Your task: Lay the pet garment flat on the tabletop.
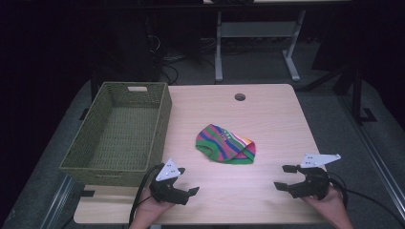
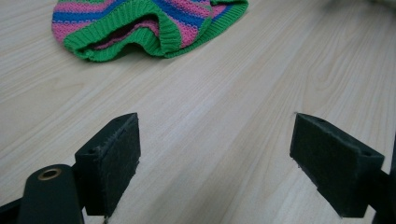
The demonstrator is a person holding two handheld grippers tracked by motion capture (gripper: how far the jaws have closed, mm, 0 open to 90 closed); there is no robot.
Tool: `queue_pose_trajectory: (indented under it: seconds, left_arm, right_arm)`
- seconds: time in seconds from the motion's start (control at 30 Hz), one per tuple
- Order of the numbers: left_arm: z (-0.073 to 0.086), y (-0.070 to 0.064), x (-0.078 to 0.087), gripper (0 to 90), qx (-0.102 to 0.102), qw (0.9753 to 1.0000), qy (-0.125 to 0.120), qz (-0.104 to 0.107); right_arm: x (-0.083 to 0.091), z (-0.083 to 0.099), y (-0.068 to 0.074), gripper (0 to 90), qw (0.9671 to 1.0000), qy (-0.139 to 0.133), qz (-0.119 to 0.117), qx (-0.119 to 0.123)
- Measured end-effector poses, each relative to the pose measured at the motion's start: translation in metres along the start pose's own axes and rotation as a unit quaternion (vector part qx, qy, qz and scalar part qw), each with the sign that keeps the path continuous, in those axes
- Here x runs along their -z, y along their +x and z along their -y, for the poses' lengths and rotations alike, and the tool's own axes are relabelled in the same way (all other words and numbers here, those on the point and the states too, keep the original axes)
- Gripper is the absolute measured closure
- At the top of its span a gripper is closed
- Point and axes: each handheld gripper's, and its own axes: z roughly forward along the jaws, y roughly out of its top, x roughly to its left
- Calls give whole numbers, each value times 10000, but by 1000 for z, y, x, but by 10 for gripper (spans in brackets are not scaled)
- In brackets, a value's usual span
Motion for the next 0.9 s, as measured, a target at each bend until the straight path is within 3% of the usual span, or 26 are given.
queue_pose_trajectory:
  seconds: [0.57,0.73,0.9]
  left_arm:
    - [0,2,2,159,-12,10000,21,-17]
    - [0,3,2,159,-3,10000,-3,-5]
    - [0,3,2,159,-10,10000,-3,-10]
  right_arm:
    - [-20,-40,-7,217,9990,142,-421,-2]
    - [-26,-49,-9,204,9987,297,-418,64]
    - [-26,-59,-10,202,9989,237,-411,42]
